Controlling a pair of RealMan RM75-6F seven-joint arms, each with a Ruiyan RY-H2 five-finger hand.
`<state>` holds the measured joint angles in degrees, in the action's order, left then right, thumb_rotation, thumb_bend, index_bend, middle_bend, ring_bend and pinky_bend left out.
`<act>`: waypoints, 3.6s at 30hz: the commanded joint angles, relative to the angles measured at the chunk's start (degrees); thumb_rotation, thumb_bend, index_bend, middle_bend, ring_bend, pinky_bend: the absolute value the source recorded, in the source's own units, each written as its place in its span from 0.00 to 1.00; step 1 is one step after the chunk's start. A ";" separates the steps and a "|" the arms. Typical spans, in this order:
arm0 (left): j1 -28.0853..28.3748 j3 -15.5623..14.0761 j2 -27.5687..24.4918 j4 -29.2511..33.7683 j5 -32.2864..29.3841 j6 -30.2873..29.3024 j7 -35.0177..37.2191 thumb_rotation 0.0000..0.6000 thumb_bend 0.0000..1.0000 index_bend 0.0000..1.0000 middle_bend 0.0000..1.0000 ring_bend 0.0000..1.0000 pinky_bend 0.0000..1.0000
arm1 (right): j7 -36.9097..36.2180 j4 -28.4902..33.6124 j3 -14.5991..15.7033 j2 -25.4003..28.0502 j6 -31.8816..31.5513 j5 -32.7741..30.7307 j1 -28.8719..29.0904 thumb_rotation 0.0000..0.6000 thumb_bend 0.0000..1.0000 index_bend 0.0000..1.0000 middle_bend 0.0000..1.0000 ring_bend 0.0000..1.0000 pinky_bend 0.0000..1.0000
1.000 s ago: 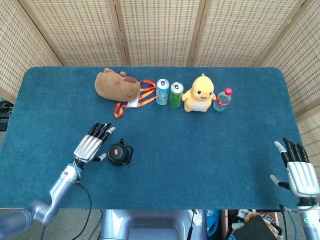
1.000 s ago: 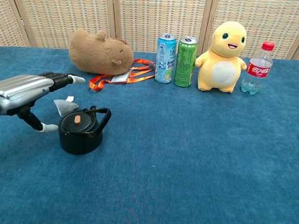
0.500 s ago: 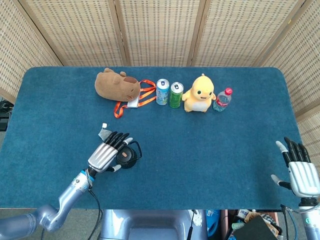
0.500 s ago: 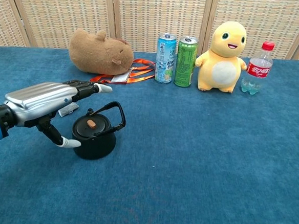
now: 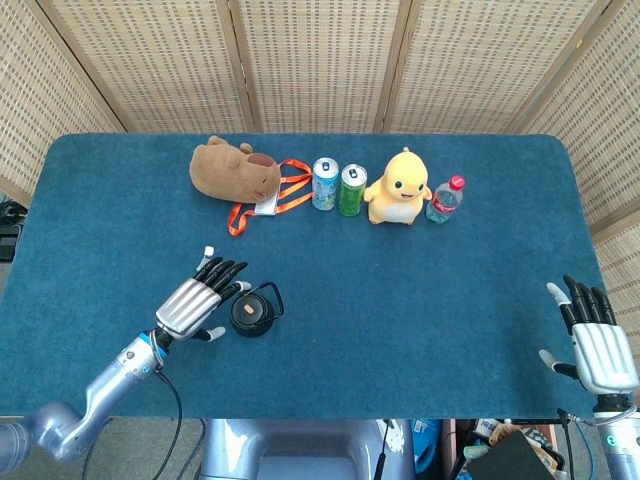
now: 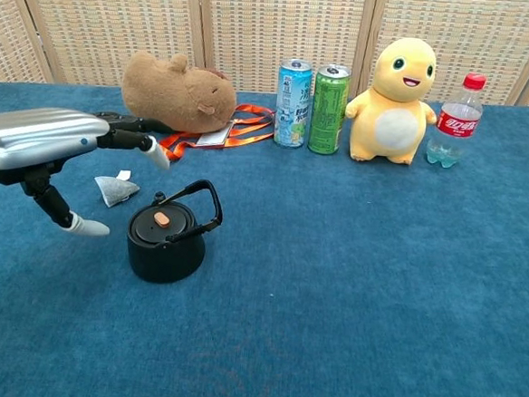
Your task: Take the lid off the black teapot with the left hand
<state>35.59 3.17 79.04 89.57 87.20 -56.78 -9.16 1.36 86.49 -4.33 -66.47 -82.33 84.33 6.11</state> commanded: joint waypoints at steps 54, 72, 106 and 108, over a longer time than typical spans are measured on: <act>8.51 1.21 5.99 -1.11 -18.26 7.48 -15.88 1.00 0.41 0.50 0.00 0.00 0.00 | -2.45 -0.82 -0.58 0.65 1.21 -1.69 0.31 1.00 0.00 0.00 0.00 0.00 0.00; 7.93 2.93 2.05 3.16 -17.40 3.60 -13.27 1.00 0.46 0.64 0.00 0.00 0.00 | -2.42 -0.76 -0.44 0.67 1.28 -1.53 0.35 1.00 0.00 0.00 0.00 0.00 0.00; -3.47 -0.60 -9.77 2.81 -8.55 -6.44 6.79 1.00 0.21 0.00 0.00 0.00 0.00 | -1.02 -0.09 0.02 0.28 1.17 -1.06 0.35 1.00 0.00 0.00 0.00 0.00 0.00; -5.57 -0.54 -11.96 4.40 -7.98 -10.10 6.81 1.00 0.21 0.00 0.00 0.00 0.00 | -1.19 -0.03 0.05 0.38 0.99 -0.91 0.27 1.00 0.00 0.00 0.00 0.00 0.00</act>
<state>32.77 2.04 70.71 90.69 77.98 -62.51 -2.84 0.18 86.45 -4.29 -66.11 -81.33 83.42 6.40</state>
